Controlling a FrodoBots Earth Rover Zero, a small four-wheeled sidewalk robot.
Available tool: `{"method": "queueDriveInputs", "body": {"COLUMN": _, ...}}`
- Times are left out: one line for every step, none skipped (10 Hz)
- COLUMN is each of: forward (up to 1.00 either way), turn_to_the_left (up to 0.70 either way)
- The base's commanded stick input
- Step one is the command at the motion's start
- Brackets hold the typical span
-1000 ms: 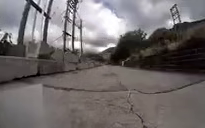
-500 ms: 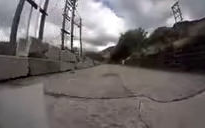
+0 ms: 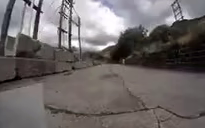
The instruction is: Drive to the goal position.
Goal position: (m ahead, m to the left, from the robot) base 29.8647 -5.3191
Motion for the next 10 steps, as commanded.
{"method": "queueDriveInputs", "body": {"forward": 1.0, "turn_to_the_left": 0.0}}
{"method": "queueDriveInputs", "body": {"forward": 1.0, "turn_to_the_left": 0.0}}
{"method": "queueDriveInputs", "body": {"forward": 1.0, "turn_to_the_left": 0.0}}
{"method": "queueDriveInputs", "body": {"forward": 1.0, "turn_to_the_left": 0.0}}
{"method": "queueDriveInputs", "body": {"forward": 1.0, "turn_to_the_left": 0.0}}
{"method": "queueDriveInputs", "body": {"forward": 1.0, "turn_to_the_left": 0.0}}
{"method": "queueDriveInputs", "body": {"forward": 1.0, "turn_to_the_left": 0.0}}
{"method": "queueDriveInputs", "body": {"forward": 1.0, "turn_to_the_left": 0.0}}
{"method": "queueDriveInputs", "body": {"forward": 1.0, "turn_to_the_left": 0.0}}
{"method": "queueDriveInputs", "body": {"forward": 1.0, "turn_to_the_left": 0.0}}
